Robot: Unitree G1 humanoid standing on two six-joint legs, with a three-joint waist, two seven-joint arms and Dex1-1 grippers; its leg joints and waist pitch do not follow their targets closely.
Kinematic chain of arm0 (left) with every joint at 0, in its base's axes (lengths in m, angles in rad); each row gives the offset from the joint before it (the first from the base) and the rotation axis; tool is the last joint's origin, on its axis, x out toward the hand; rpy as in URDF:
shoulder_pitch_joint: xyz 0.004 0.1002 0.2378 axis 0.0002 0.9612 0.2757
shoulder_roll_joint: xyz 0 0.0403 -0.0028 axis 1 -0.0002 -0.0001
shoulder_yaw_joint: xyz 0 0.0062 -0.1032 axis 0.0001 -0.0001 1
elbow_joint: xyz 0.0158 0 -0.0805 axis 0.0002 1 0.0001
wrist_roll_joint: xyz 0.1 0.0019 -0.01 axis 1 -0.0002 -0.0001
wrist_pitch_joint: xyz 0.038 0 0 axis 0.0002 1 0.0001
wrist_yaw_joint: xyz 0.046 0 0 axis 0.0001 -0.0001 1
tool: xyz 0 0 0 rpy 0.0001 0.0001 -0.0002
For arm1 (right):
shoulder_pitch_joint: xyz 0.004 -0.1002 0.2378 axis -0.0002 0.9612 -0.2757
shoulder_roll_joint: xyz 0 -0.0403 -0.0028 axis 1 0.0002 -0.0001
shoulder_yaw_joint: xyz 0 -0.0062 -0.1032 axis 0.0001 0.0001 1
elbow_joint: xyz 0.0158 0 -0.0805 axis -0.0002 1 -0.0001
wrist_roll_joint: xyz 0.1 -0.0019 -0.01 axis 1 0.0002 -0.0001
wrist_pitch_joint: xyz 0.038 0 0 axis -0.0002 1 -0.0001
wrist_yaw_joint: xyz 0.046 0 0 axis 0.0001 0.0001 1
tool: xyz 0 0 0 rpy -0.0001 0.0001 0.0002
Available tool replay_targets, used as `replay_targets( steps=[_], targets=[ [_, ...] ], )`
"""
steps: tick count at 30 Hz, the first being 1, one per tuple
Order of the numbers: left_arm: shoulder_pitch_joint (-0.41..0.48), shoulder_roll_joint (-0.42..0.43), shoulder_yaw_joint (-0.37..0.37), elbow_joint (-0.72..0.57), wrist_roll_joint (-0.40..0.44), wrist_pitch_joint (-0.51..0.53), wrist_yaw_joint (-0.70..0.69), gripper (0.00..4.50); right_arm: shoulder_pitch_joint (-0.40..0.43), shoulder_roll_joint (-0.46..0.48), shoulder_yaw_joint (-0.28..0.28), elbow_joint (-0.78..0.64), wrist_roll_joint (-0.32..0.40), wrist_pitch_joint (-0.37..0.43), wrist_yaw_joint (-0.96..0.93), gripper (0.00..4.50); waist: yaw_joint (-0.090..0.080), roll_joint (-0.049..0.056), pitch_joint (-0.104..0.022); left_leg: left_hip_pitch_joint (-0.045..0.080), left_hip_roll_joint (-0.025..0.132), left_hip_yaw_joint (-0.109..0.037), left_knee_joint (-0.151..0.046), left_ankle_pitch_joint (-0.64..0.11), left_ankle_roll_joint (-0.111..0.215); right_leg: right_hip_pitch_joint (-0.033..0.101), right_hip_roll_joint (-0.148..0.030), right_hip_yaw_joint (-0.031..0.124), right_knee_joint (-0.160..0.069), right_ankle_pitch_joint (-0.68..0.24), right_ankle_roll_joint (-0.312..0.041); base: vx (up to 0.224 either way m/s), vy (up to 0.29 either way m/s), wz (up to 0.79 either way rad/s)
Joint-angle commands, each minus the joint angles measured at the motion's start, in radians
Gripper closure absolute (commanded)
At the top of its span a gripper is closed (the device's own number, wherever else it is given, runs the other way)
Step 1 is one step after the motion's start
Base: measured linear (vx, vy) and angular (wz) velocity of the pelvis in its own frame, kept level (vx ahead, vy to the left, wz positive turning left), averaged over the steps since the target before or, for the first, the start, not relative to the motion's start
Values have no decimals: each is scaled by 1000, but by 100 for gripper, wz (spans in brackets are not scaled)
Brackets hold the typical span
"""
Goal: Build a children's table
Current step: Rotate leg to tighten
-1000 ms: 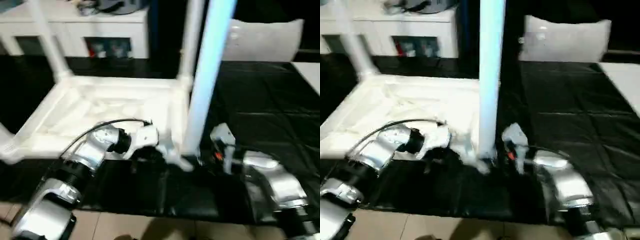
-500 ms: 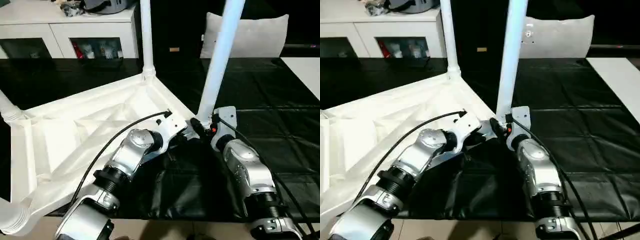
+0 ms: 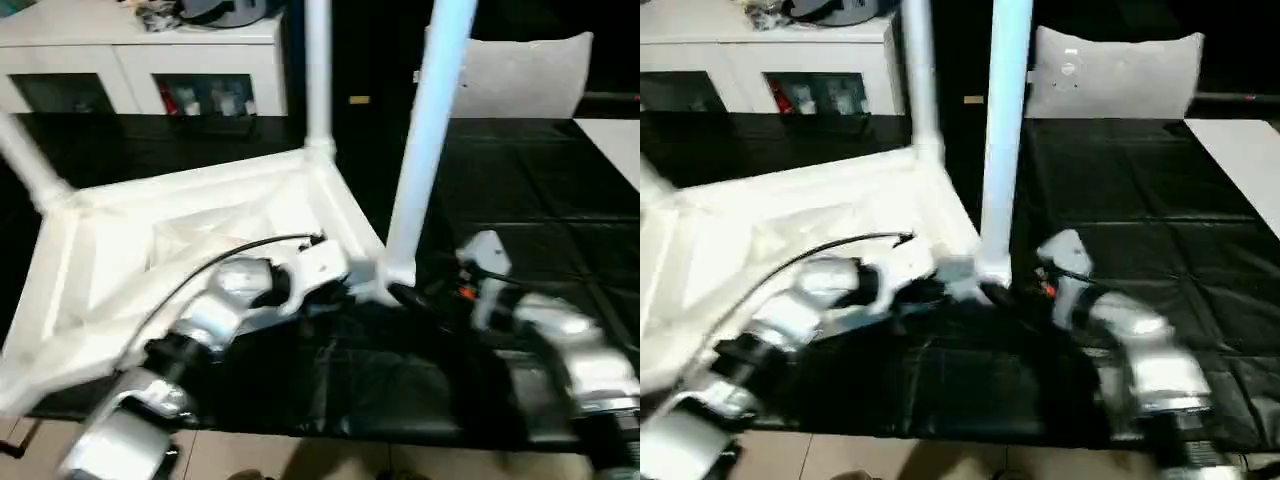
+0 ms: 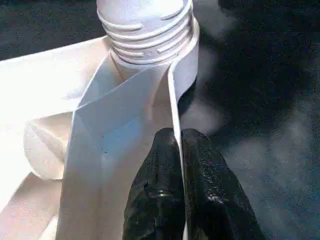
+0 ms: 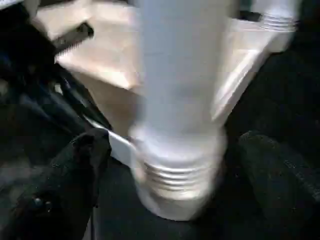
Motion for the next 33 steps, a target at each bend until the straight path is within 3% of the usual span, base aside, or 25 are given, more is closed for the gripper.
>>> replay_targets(
  steps=[1,8,9,11,17,29,33],
  targets=[
    [-5,29,-45,-16,2,-77,-109,450,-7,-17,30,-21,14,-16,77,3,2,-12,-72,4,14,2,-66,-207,90,60,-52,33,-74,-339,-176,0,0,0],
    [-29,91,-67,5,-18,-155,-267,450,-32,-65,102,-5,-1,-49,229,19,22,-10,-74,8,20,3,-67,-201,83,59,-54,34,-65,-303,-201,0,0,0],
    [-39,100,-74,17,-16,-181,-289,450,-36,-66,120,-3,-1,-49,250,19,21,-28,-73,4,19,6,-67,-199,87,62,-54,35,-65,-303,-198,0,0,0],
    [-42,103,-78,21,-15,-189,-298,450,-37,-63,126,-2,-3,-51,255,31,24,-19,-73,4,19,4,-67,-197,83,61,-57,34,-65,-330,-191,0,0,0],
    [-49,109,-90,33,-14,-226,-349,450,-46,-43,152,4,-6,-42,273,81,24,-21,-72,5,19,3,-68,-198,73,59,-56,35,-65,-346,-183,0,0,0],
    [-59,103,-82,70,-20,-246,-351,450,-35,-25,151,-3,22,-28,286,173,26,-23,-72,4,17,4,-66,-190,72,61,-57,35,-67,-368,-173,0,0,0],
    [-44,77,-48,49,-31,-153,-273,450,-6,17,128,-48,78,63,233,178,25,-24,-70,3,17,3,-69,-193,68,60,-57,33,-70,-397,-166,0,0,0]
  ],
)
